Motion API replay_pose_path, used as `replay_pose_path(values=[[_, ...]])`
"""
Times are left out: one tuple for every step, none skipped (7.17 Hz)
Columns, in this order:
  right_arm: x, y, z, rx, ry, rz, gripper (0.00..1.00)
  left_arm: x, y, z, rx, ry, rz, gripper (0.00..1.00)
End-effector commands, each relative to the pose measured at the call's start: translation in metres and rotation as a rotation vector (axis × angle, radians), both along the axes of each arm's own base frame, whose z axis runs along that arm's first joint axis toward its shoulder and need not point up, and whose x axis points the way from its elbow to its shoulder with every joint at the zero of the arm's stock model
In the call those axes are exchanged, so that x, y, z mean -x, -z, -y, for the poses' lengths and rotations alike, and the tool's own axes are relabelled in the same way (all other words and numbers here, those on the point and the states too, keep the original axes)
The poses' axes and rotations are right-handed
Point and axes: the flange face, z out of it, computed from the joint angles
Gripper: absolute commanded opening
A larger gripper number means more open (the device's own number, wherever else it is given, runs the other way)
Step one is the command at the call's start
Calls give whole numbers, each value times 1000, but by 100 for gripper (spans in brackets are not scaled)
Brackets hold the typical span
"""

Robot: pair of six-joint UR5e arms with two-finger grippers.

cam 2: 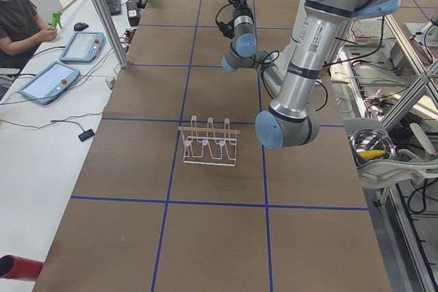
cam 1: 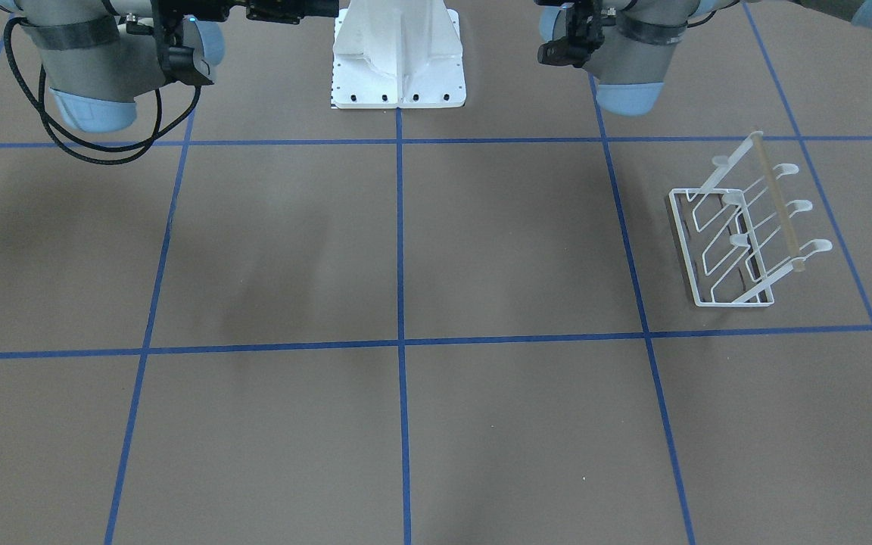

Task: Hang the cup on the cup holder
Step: 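Open the right gripper and pull it back from the cup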

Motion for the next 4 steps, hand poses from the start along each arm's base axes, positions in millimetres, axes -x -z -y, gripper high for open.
replay_pose_path(values=[[-29,-50,43,-6,-155,-112,100,15,-8,23,24,68,47,0],[-43,-79,62,-82,-218,-194,100,28,-10,42,43,119,81,0],[-60,-105,85,-132,-260,-274,100,44,-14,64,65,183,127,0],[-91,-137,113,-203,-306,-372,100,49,-30,72,42,275,216,0]])
